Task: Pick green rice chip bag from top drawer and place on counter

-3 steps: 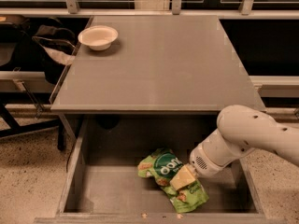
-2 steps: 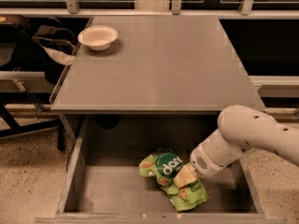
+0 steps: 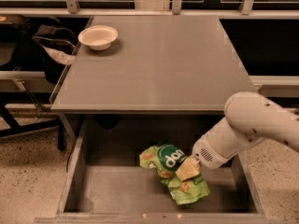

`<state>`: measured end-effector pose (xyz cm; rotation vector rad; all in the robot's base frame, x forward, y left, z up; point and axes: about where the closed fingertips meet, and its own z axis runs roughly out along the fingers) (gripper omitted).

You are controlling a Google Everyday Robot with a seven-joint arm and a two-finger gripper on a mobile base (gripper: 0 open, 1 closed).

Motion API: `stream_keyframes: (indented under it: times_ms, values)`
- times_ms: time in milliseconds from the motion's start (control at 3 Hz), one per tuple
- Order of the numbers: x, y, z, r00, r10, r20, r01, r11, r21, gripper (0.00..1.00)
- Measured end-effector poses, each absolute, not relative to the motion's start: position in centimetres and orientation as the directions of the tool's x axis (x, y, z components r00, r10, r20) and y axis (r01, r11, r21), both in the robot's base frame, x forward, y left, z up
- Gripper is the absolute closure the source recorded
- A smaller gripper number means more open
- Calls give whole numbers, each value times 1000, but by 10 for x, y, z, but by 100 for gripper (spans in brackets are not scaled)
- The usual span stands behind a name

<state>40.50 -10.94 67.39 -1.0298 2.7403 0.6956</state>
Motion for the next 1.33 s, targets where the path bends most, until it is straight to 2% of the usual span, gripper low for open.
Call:
stream_keyframes:
  times_ms: [667,1333]
  values:
    - [381,-103,729,-699,-647,-306,-705,547,452,100]
    - [354,-88,810,-611,-685,-397,-778,426,462,100]
